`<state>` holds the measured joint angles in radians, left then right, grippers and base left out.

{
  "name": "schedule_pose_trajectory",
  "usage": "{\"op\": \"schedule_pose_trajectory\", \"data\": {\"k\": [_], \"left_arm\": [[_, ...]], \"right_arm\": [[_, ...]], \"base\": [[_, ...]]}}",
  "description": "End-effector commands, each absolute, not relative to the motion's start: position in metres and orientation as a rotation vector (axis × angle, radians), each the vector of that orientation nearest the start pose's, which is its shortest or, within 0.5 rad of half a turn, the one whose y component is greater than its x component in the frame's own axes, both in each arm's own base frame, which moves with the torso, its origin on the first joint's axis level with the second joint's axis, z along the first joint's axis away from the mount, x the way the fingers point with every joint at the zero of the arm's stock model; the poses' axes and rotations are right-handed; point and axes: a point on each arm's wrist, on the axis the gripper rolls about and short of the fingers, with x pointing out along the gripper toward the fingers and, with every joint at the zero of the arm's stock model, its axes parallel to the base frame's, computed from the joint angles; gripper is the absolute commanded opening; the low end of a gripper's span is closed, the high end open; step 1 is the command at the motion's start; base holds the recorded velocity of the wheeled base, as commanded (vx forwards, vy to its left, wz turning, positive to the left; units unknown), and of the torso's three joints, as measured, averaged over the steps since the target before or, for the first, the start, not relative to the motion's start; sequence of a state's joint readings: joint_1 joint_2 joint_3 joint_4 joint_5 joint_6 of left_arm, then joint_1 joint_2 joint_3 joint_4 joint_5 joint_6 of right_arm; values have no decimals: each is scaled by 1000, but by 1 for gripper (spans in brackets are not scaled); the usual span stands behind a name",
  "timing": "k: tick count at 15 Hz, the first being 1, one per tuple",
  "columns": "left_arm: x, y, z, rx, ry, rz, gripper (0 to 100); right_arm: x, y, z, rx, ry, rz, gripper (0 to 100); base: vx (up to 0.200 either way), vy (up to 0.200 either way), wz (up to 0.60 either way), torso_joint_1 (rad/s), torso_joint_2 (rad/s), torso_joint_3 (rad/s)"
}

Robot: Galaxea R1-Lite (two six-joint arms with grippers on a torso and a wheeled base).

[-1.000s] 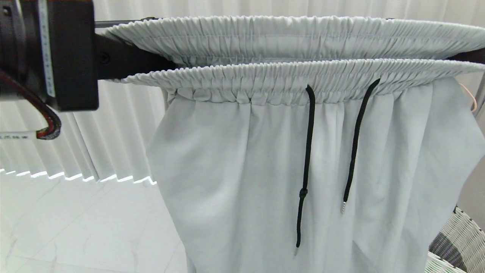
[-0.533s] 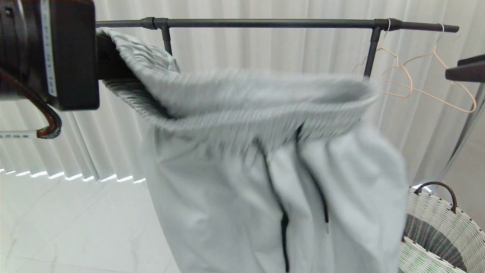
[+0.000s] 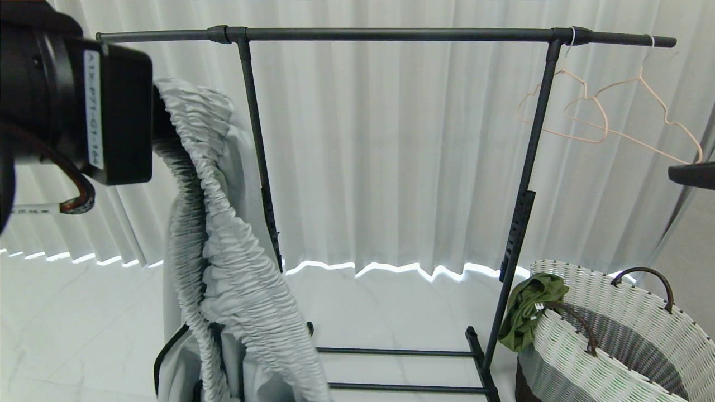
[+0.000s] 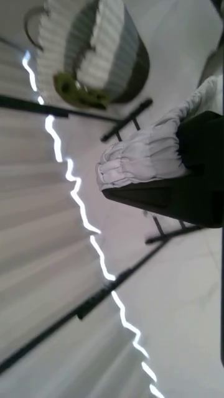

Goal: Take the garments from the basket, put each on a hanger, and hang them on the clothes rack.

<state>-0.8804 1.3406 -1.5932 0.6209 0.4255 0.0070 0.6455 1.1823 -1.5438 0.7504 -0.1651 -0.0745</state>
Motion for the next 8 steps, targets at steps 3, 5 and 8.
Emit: {"op": "schedule_pose_trajectory", "data": {"k": [3,5,8], "left_arm": [[118,-92,342,312,370,-310,0],[117,-80,319,299,380,-259,0],[115,-75,297,298,378,-244,0]], "right_arm": [[101,52,355,-279,428,302,100],[103,41,343,-342,465,225,100],[107,31,329,-412,463,152,100]], "base": [[0,0,0,0,0,0],[0,0,0,0,0,0],[0,0,0,0,0,0]]}}
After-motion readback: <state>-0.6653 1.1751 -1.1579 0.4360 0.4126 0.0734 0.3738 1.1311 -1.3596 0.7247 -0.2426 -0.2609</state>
